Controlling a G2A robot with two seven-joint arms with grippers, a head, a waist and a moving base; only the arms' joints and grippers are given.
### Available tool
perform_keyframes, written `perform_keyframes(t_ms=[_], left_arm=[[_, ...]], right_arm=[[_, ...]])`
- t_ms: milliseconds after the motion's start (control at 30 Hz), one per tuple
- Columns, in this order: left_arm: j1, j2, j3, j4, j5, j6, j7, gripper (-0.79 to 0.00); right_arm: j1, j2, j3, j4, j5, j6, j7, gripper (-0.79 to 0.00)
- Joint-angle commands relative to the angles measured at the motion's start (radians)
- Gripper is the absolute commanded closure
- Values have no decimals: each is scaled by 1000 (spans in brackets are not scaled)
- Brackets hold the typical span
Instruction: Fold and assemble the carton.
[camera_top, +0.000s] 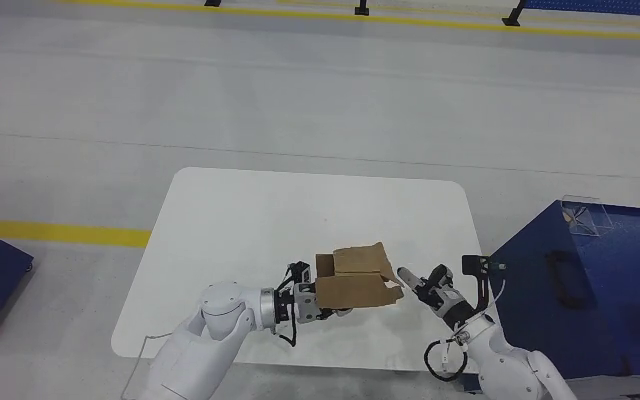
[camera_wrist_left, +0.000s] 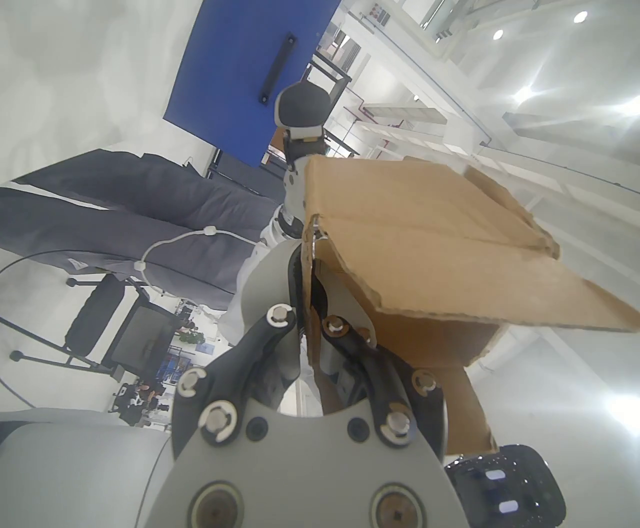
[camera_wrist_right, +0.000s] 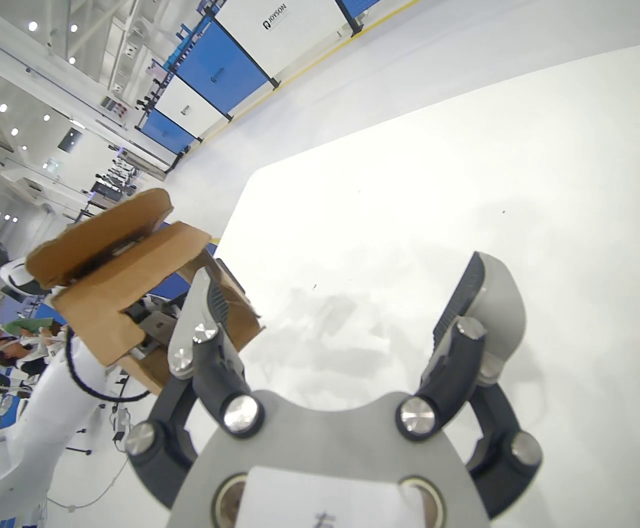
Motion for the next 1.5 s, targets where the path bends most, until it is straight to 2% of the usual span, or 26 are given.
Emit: perform_keyframes(t_ms=[0, 400, 767, 1000, 1200, 1467], left_arm=[[-4, 1, 2, 1, 10, 3, 9, 0], [-18, 4, 14, 17, -9, 26, 19, 0], [-27, 8, 10, 54, -28, 47, 47, 0], [-28, 8, 18, 66, -42, 51, 62, 0], [-24, 8, 29, 68, -44, 43, 71, 0], [-1, 16, 32, 44, 3, -63, 40, 0]], right_arm=[[7, -1, -17, 24, -31, -1, 10, -785], [34, -19, -171, 68, -139, 4, 21, -785], [-43, -17, -55, -37, -89, -6, -32, -785], [-77, -21, -79, -97, -119, -14, -36, -785], [-51, -29, -119, -86, -152, 11, -42, -785], [-49, -30, -62, -66, -122, 21, -34, -785]])
